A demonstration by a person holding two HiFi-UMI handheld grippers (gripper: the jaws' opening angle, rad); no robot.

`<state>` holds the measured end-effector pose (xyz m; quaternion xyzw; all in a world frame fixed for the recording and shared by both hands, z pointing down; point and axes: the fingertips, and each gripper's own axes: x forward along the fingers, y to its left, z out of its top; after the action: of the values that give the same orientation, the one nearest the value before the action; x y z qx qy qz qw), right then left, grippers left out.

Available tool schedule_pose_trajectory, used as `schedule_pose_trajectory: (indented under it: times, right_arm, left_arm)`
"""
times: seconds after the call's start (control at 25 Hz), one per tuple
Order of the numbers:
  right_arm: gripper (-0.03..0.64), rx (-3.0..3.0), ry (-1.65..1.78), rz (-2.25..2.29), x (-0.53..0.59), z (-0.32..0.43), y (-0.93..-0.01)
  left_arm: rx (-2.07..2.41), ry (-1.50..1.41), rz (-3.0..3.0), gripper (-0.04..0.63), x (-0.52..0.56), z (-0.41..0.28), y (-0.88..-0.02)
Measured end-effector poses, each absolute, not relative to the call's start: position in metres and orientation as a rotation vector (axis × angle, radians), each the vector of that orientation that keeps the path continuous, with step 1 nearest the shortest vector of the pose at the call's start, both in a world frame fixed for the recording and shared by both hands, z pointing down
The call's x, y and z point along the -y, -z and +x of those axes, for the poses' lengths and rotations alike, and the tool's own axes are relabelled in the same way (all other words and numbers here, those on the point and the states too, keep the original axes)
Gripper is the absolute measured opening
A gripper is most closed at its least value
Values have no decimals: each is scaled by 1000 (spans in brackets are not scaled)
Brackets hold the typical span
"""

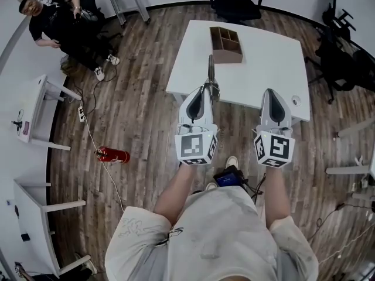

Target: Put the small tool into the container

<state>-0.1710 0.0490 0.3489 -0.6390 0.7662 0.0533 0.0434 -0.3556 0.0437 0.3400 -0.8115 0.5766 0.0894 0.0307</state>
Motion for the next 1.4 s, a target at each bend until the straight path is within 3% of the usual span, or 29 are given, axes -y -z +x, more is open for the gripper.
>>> schedule_pose_trajectory:
  times: [0.88, 1.2, 1.4]
  right_arm:
    - [5, -2361, -145, -1928, 395, 141, -335]
    - [5, -2352, -122, -1904, 520, 347, -356]
    - [5, -2363, -96, -1882, 576, 378, -367]
  left_arm:
    - [-1816, -258, -2485, 21, 400, -49, -321]
    - [-1842, -249, -2444, 21, 521, 150, -335]
    - [-1866, -236, -2428, 21, 571, 179, -343]
